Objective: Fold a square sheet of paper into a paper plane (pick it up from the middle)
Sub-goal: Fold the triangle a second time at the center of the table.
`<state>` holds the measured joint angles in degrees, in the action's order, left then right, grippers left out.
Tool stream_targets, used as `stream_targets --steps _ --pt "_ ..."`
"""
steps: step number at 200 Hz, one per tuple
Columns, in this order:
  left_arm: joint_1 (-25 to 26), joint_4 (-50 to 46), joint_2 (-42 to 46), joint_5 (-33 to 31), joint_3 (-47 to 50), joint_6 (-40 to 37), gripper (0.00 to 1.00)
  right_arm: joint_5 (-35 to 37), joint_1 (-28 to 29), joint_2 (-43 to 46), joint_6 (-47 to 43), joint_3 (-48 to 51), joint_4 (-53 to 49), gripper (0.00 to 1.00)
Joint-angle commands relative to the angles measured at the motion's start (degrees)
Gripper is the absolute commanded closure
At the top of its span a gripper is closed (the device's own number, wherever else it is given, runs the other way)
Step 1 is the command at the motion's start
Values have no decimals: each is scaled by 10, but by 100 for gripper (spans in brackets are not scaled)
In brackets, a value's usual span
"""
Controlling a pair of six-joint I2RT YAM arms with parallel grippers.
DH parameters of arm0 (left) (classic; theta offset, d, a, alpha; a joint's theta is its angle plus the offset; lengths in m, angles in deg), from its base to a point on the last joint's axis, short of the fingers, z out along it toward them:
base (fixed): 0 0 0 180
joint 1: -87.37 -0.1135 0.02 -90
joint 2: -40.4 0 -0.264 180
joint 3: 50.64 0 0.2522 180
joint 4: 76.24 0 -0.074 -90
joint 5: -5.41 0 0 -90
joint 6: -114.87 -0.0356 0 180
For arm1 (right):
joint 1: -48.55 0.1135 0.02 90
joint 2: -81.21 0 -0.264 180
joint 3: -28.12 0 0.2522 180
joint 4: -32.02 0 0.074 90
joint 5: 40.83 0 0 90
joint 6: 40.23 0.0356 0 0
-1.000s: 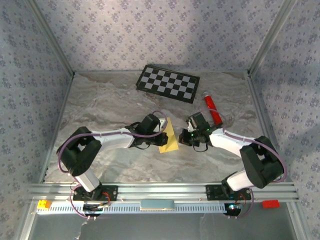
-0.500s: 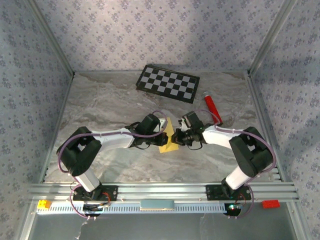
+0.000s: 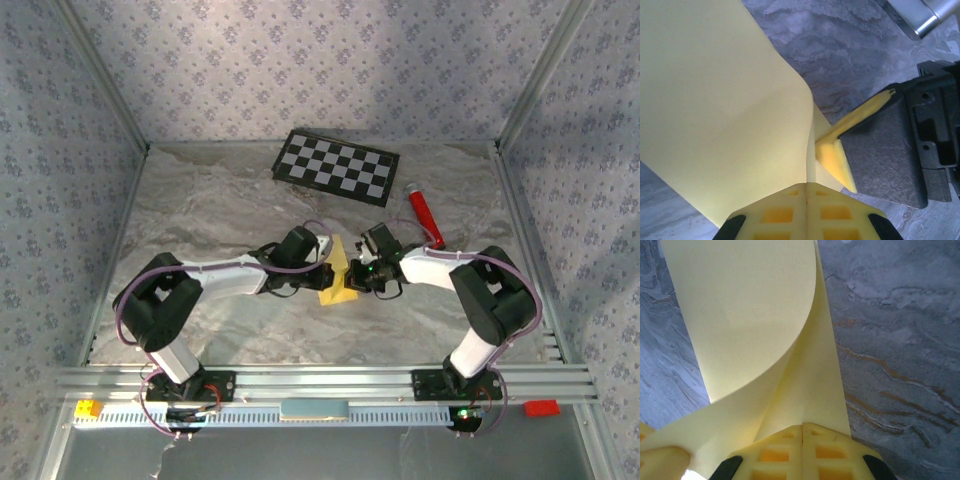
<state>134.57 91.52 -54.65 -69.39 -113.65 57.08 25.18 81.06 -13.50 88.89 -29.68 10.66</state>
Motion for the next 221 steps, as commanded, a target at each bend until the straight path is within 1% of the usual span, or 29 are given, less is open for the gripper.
stream_targets --steps 1,45,139,143,175,221 --pt "-9 -7 -14 -5 -7 -18 100 35 -1 -19 -20 1 -66 100" --pt "-12 -42 -37 -9 -29 -44 100 31 -1 -18 -26 -9 -73 100" --pt "-13 -71 -44 -45 -49 -55 100 25 -2 -29 -26 -11 -82 100" --pt "-13 -74 -45 -45 -50 -56 100 25 -2 -28 -44 -12 -82 100" --pt "-13 -95 -57 -58 -66 -62 100 26 -2 -30 -50 -17 -91 100" --pt "-13 -100 -59 -66 -71 -59 100 28 -4 -27 -53 -16 -95 100"
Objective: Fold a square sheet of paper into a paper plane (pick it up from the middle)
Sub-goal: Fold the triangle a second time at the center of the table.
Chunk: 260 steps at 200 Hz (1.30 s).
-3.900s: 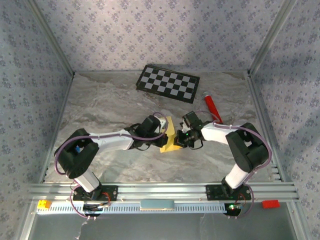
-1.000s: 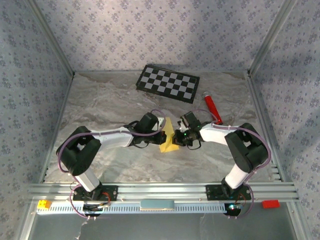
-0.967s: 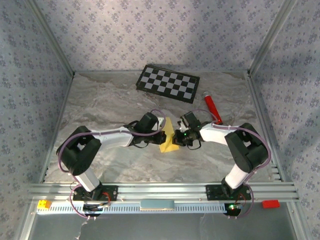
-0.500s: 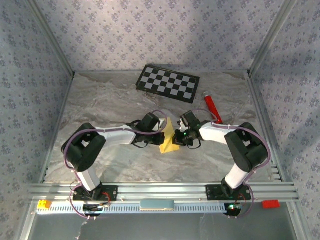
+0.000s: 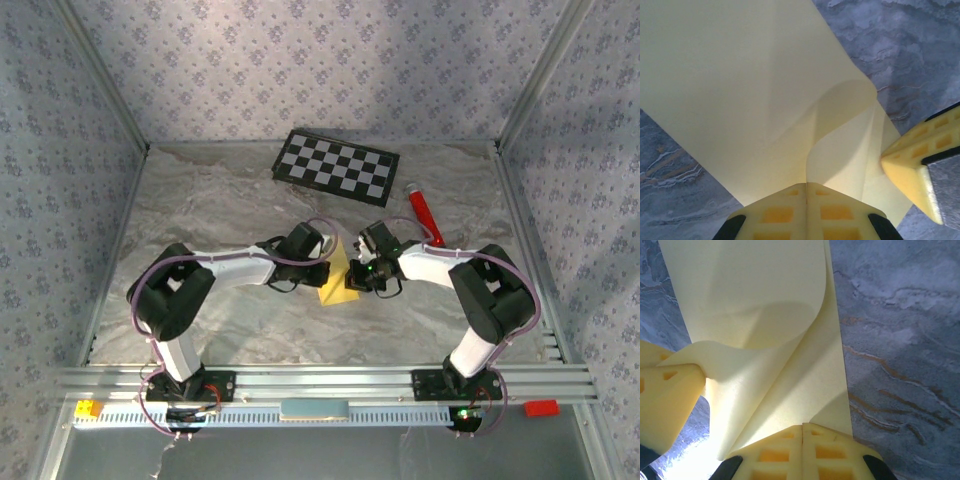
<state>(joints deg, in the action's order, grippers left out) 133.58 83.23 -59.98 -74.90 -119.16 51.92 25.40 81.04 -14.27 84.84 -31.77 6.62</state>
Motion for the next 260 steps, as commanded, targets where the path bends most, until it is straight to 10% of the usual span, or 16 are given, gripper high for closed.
stream_targets --steps 1,260 --pt "-3 -18 -6 -11 -16 -8 100 26 -4 -19 -12 5 -54 100" --pt "-3 -21 -21 -29 -11 0 100 10 -9 -10 -13 9 -36 99"
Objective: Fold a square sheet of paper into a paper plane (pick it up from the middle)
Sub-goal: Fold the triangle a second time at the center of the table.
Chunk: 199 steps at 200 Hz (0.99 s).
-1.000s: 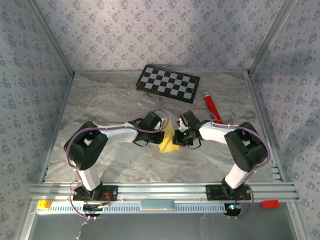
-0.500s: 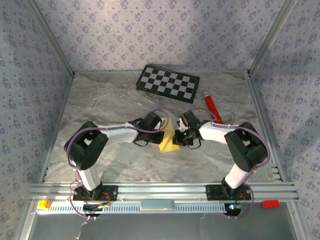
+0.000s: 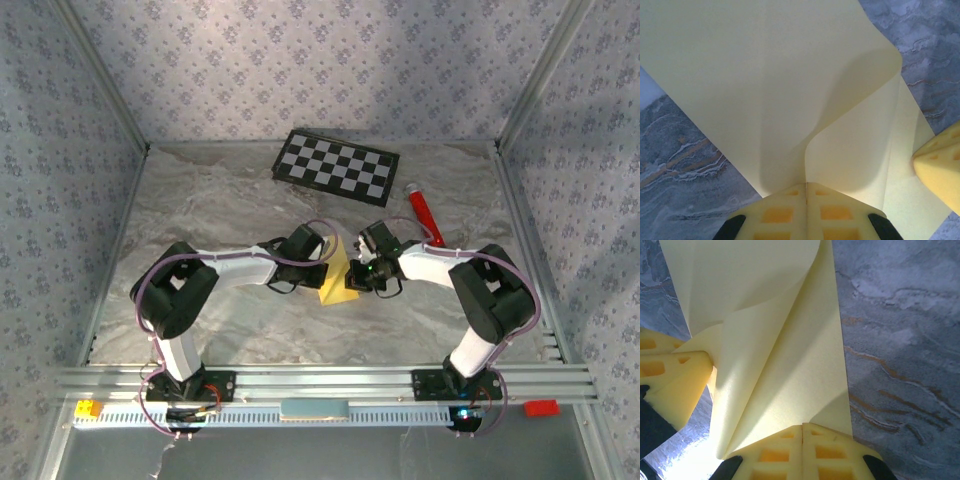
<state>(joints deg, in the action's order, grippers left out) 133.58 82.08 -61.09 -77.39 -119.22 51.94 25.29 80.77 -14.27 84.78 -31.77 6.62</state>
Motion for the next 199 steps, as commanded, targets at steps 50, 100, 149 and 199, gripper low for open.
stream_targets --steps 50,100,149,199 --pt "-3 -3 -9 7 -1 5 100 -71 -8 34 -7 16 38 93" --pt "-3 2 -7 9 2 9 100 -75 -8 -1 -3 16 23 95" --pt "-3 -1 5 4 -1 8 100 -27 -8 -22 -13 13 -24 99" --pt "-3 2 9 -13 0 4 100 -31 -8 -26 -13 14 -20 99"
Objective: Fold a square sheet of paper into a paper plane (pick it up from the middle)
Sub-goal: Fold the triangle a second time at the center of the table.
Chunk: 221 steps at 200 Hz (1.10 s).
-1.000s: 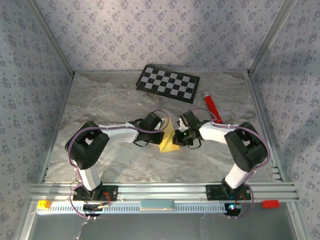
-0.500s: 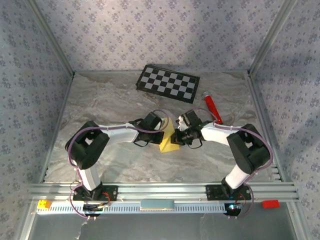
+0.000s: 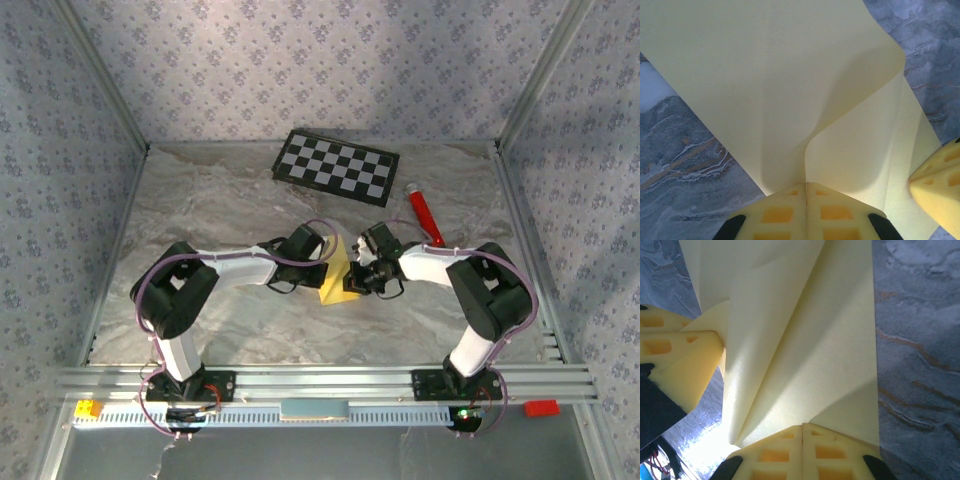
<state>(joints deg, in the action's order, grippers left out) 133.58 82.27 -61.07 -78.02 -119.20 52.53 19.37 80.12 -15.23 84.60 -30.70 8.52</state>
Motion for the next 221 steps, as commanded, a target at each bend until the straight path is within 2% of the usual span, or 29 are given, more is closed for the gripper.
stream_targets --steps 1,154,221 --pt "-3 0 9 -6 -1 -2 100 28 -2 -17 -12 3 -38 99" --pt "-3 8 9 -4 15 10 100 36 -7 -7 -17 6 -47 99" --pt "-3 10 -24 3 2 12 100 35 -8 -8 -13 8 -40 99"
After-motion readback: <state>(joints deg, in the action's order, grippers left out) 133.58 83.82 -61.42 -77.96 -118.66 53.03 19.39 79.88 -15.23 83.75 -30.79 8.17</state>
